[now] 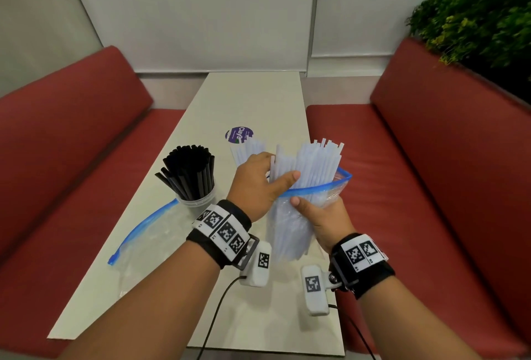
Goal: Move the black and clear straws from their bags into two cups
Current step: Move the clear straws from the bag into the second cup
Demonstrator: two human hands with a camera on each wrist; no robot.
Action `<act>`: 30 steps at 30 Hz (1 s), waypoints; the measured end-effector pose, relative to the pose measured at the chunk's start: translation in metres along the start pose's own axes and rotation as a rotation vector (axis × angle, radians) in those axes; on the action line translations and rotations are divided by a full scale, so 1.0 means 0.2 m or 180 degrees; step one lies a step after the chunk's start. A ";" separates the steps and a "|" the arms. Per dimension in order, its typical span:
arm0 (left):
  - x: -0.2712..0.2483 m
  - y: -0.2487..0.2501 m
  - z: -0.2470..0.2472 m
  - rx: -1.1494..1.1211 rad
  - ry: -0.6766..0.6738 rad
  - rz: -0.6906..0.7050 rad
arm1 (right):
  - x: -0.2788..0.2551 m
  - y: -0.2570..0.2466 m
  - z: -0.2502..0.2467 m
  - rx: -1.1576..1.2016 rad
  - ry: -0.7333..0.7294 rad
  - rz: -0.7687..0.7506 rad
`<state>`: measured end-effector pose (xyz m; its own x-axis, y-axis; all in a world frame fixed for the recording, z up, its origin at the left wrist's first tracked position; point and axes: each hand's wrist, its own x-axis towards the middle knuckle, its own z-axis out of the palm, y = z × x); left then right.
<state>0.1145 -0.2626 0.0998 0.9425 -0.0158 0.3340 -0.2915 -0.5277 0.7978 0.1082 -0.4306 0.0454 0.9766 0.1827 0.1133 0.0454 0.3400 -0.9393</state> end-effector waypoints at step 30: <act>0.08 0.06 -0.09 -0.1066 -0.0155 -0.0734 | 0.03 0.04 -0.01 0.0013 0.0189 0.0069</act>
<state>0.1241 -0.2542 0.1234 0.9936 0.0263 0.1096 -0.1013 -0.2166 0.9710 0.1140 -0.4282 0.0388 0.9881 0.1352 0.0734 0.0233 0.3402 -0.9401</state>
